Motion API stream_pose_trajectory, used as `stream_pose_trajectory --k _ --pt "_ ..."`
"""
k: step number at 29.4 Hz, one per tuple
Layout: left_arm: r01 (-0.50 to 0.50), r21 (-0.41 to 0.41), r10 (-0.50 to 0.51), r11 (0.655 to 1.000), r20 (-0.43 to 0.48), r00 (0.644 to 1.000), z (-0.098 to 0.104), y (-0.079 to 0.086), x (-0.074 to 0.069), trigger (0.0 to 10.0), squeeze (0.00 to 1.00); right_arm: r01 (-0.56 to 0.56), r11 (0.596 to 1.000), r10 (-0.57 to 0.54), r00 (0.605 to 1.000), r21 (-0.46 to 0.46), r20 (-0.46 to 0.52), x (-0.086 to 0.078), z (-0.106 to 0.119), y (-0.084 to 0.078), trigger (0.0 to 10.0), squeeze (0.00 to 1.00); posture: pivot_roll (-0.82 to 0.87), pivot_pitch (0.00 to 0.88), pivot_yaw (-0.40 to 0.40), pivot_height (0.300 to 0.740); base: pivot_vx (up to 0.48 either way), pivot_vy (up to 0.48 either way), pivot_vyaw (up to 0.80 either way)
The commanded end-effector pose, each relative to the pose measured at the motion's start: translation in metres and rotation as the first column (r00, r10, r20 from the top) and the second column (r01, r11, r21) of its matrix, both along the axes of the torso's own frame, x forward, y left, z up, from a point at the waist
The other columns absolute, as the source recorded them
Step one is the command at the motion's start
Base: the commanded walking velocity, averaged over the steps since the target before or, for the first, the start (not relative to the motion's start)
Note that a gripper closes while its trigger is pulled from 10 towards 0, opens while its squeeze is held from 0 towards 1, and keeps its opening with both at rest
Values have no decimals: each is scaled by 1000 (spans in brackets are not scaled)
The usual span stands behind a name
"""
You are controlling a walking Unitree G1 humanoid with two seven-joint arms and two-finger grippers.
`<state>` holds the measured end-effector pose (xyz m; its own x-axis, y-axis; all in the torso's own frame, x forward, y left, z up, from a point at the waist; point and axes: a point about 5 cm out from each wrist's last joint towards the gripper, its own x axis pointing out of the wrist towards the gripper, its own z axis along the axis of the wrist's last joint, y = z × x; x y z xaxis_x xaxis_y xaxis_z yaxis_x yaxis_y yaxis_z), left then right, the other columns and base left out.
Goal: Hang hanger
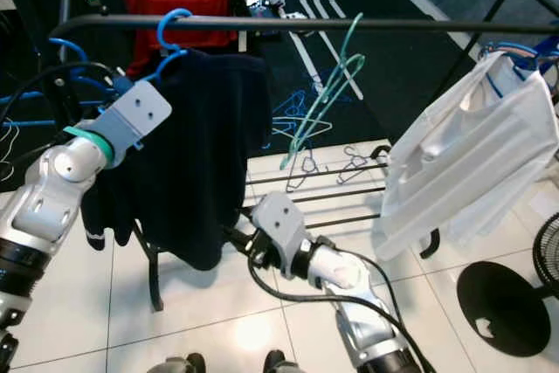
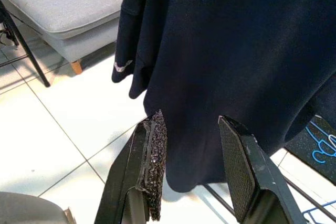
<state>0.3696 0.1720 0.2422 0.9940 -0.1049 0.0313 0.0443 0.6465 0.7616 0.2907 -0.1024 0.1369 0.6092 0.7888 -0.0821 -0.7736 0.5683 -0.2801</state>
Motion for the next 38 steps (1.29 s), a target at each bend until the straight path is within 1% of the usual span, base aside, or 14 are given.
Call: stream_pose_trajectory --k 1,10,13,15,17,19,21,22,24,26,28,33,34,38 --pt "-62 -17 62 998 29 998 4 10 -2 10000 0 3 1000 -3 1000 -2 -19 -3 -6 -1 10000 0 45 137 51 740 0 0 0" --pt "-48 -22 48 999 7 999 -1 8 -6 10000 0 2 1000 -2 1000 -2 -20 -3 -6 0 10000 0 50 132 48 740 0 0 0" --pt "61 -78 -69 995 -108 992 -13 -1 -14 10000 0 1 1000 -1 1000 -2 -16 -1 -5 1 10000 0 50 130 48 740 0 0 0" --pt "61 -78 -69 995 -108 992 -13 -1 -14 10000 0 1 1000 -1 1000 -2 -16 -1 -5 1 10000 0 50 130 48 740 0 0 0" --pt "259 -243 -303 935 -169 938 -9 -14 -34 10000 0 4 1000 -4 1000 -4 -16 -1 -5 0 10000 0 52 128 47 740 0 0 0" --pt "326 -285 -381 901 -165 910 -4 -17 -43 10000 0 5 1000 -6 1000 -5 -16 -1 -6 -1 10000 0 53 127 46 740 0 0 0" --pt "326 -285 -381 901 -165 910 -4 -17 -43 10000 0 5 1000 -6 1000 -5 -16 -1 -6 -1 10000 0 53 127 46 740 0 0 0" --pt "365 -312 -428 877 -161 890 0 -17 -50 10000 0 6 1000 -6 1000 -6 -17 -1 -6 -1 10000 0 54 127 46 740 0 0 0" --pt "347 -309 -404 886 -143 904 8 -8 -52 10000 0 5 1000 -5 1000 -7 -17 -1 -6 -1 10000 0 59 123 45 740 0 0 0" --pt "262 -276 -305 925 -127 944 18 15 -53 10000 0 2 1000 -2 1000 -6 -17 0 -6 0 10000 0 60 120 44 740 0 0 0" --pt "224 -243 -263 944 -141 955 18 25 -54 10000 0 0 1000 -1 1000 -6 -16 0 -6 0 10000 0 66 119 42 740 0 0 0" --pt "162 -202 -209 966 -239 948 7 41 -65 10000 0 -2 1000 2 1000 -7 -15 1 -6 0 10000 0 70 118 43 740 0 0 0" --pt "139 -221 -204 965 -301 932 -3 44 -73 10000 0 -2 1000 2 1000 -7 -14 1 -6 0 10000 0 72 119 43 740 0 0 0" --pt "100 -307 -218 946 -378 900 -21 43 -85 10000 0 -3 1000 3 1000 -6 -14 1 -6 0 10000 0 74 123 38 740 0 0 0"
